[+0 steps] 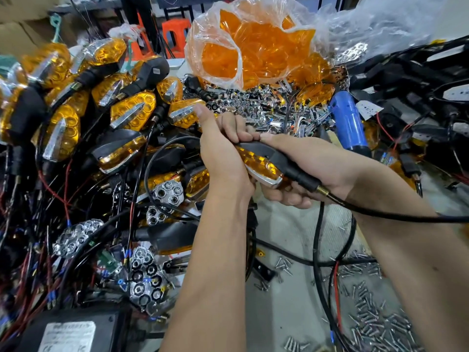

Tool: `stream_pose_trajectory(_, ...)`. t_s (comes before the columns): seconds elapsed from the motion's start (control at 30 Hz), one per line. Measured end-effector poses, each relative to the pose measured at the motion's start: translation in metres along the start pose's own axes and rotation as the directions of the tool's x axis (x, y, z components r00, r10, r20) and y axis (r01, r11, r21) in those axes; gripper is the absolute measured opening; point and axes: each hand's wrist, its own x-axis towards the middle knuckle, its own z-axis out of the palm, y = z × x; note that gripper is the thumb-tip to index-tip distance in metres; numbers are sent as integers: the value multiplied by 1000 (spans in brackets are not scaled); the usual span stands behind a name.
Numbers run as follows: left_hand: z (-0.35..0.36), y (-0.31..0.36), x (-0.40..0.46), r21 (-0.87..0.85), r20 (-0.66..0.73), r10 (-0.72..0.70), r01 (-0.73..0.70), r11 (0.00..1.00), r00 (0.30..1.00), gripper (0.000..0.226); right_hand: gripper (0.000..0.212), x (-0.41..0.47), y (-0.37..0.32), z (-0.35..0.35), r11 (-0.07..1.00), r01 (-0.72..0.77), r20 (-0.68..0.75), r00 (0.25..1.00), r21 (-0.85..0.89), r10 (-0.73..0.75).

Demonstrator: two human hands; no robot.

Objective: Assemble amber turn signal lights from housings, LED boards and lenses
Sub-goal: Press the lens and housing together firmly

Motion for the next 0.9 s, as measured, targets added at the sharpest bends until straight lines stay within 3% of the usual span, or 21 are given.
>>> stream_pose_trajectory(0.2,-2,0,2,235,-13,216,-207,950,976,70,50,7,-2,16,978,-9,-270,962,-208,-48)
stream_pose_trajectory(0.33,1,1,0,222,-28,264,-251,942,964,69,39,9,-4,25,945,5,-369,920,-327,-133)
stream_pose_trajectory(0.47,0,4,-1,211,-78,283,-262,942,956,67,41,14,-9,33,758,-22,-405,856,-652,-323)
stream_pose_trajectory(0.63,6,0,0,310,-193,293,-225,924,937,65,49,16,-5,31,675,-52,-430,806,-736,-407)
stream_pose_trajectory(0.77,10,-6,2,293,-337,198,-97,951,920,64,58,25,3,41,482,-265,-537,584,-835,-609)
stream_pose_trajectory(0.9,13,-7,-2,117,-172,9,12,993,985,55,56,24,4,40,546,-203,-581,352,-813,-734)
